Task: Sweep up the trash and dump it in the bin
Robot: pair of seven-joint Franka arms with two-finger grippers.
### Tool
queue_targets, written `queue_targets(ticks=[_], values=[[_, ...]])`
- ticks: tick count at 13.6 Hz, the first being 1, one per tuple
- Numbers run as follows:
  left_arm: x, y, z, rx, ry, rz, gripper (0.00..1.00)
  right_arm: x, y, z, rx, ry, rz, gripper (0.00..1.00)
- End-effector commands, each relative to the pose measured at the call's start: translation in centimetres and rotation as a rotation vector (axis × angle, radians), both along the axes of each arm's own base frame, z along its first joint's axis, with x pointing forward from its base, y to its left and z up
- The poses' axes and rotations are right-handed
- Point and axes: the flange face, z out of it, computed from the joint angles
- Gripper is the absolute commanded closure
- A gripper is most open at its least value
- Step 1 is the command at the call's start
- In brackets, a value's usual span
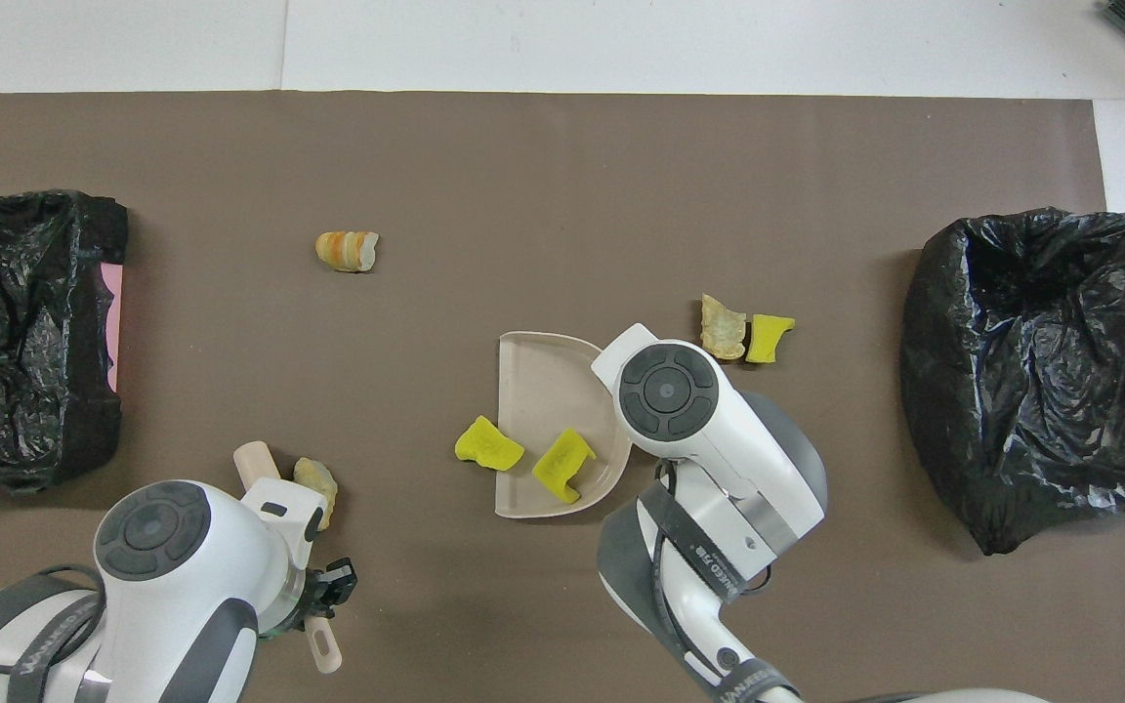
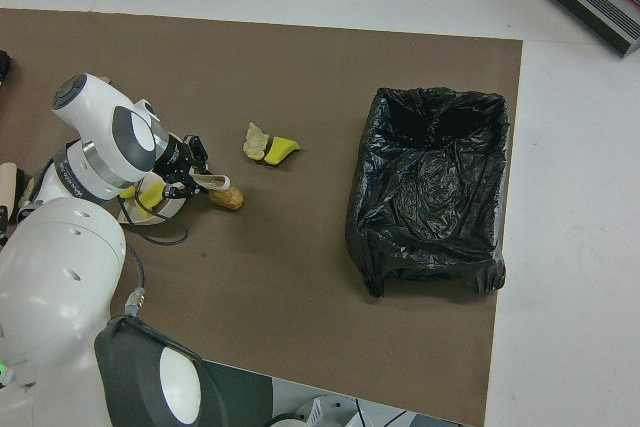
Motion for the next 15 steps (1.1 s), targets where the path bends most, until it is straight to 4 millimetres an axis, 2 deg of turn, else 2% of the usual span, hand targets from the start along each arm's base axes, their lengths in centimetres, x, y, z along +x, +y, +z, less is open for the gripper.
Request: queue_targets(ticks=[1,3,4,9,11,13,15], values=[[2.4,-3.8,0.1,-0.074,-0.05,-0.01,1.0,0.4,-0.2,-0.3,0.009,-0.018,-0.03,1.0],[3.9,-8.2,-0.6,-0.115,-0.089,-0.076,1.0,0.5,-0.2,-0.3,0.01,-0.019,-0.031,1.0],[4.3,-9.6,-0.5,-0.137,-0.123,-0.096,1.0,0.4,-0.3,-0.4,0.008,-0.016,-0.031,1.0],[2.2,-15.6,0.6,-0.282,-0.201,-0.25,1.0,0.4,-0.3,-0.4,0.009,-0.016,-0.034,1.0],[1.9,-18.3,1.7,-0.323,-0.219,-0.281,1.0,0.4,-0.2,-0.3,0.01,-0.018,-0.035,1.0],[2.4,-19.6,2.9,-0.349,-0.221,-0.294,1.0,0.5,-0.3,-0.3,0.009,-0.018,-0.036,1.0],[2.9,-19.3,3.0,-0.351,-0.195,-0.29,1.0,0.4,-0.4,-0.3,0.009,-0.017,-0.037,1.0]])
